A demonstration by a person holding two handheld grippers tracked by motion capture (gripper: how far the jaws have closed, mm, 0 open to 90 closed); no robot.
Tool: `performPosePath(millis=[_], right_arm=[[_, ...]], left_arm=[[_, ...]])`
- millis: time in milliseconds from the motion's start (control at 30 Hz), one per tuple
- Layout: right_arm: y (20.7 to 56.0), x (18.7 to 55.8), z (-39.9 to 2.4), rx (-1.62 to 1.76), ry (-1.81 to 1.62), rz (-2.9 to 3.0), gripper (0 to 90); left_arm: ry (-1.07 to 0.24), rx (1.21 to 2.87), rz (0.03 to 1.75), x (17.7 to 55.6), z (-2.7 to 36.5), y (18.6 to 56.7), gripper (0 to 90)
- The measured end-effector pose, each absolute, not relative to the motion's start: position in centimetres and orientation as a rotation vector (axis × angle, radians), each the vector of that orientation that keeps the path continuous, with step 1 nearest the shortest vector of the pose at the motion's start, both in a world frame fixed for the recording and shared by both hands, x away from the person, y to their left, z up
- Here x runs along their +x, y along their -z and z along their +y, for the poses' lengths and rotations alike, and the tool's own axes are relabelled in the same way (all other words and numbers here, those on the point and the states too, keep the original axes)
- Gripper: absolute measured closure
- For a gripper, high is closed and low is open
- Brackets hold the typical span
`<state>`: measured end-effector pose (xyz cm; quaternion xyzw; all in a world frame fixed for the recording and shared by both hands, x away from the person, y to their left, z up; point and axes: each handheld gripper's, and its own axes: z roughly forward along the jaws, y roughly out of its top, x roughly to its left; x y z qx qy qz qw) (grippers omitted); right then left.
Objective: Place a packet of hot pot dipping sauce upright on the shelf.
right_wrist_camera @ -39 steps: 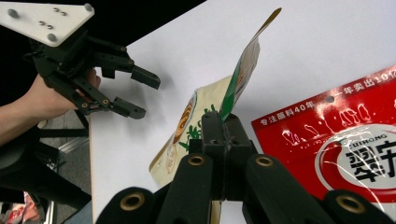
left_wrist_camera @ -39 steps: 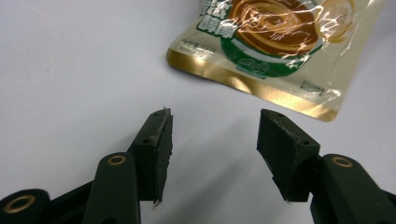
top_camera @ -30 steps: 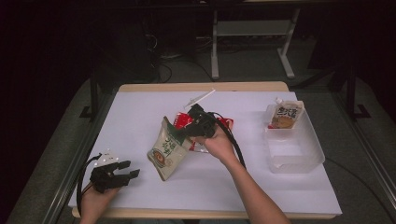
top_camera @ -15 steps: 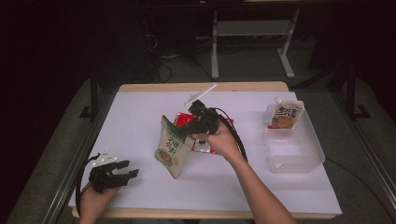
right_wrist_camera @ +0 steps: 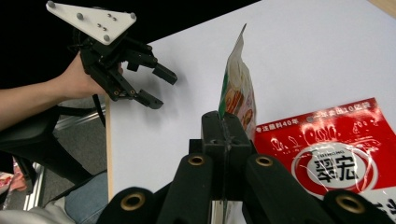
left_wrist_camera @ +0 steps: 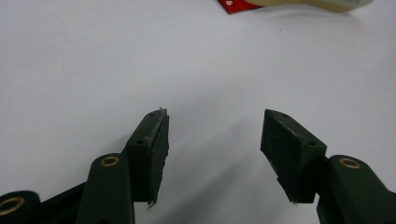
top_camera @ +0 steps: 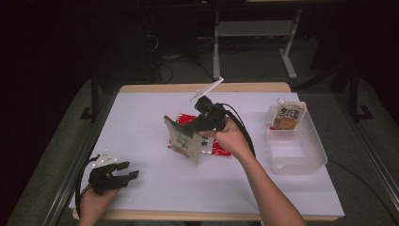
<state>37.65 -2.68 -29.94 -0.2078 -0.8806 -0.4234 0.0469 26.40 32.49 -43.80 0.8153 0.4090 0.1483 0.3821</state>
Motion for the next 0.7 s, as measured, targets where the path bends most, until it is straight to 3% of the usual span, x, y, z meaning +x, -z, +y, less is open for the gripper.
performPosePath(millis=[700], right_arm=[[29.1,37.6,-5.0,-0.599,1.292,-2.682,90.0]], left_arm=[[-0.378,2.077,1.048,26.4,32.5,43.8,41.1]])
